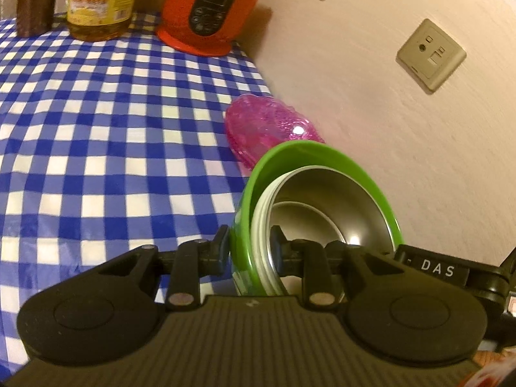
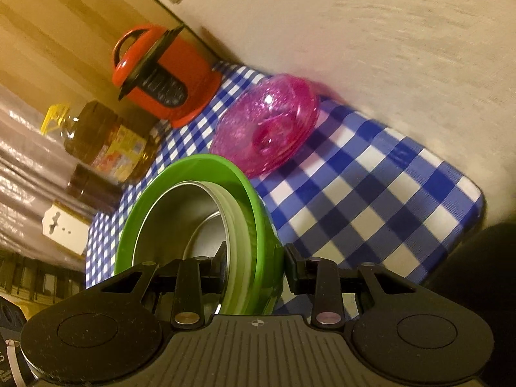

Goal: Organize plates and bowls
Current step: 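Carry the nested bowl stack over the pink plate stack by the wall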

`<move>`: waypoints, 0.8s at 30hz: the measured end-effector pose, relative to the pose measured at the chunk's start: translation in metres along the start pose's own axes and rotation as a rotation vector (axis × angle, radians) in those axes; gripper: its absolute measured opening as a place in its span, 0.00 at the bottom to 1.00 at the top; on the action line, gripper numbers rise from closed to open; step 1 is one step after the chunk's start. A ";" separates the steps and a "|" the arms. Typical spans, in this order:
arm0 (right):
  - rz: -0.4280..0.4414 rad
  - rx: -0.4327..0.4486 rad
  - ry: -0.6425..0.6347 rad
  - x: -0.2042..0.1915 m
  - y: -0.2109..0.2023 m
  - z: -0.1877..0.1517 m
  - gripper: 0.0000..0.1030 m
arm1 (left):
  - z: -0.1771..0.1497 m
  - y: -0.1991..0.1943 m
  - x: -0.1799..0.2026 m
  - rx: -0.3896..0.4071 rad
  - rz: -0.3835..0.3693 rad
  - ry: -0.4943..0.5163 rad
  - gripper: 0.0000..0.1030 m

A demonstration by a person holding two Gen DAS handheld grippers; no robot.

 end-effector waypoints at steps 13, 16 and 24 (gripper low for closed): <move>0.007 0.038 0.028 0.004 0.013 0.042 0.33 | 0.039 0.029 0.015 -0.004 -0.011 0.055 0.22; 0.005 0.044 0.032 0.006 0.021 0.052 0.32 | 0.049 0.040 0.016 -0.008 -0.018 0.059 0.22; -0.015 0.078 0.036 0.007 0.043 0.083 0.32 | 0.082 0.076 0.018 -0.011 -0.050 0.066 0.22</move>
Point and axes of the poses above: each gripper's, at about its wrist camera, not at the fingertips, and y roughly the way its jaws point, x to its right, z to its top, the point moved 1 cm from there along y, roughly the way its jaws point, and after that the axes turned 2 degrees about z, right-handed, at the moved point
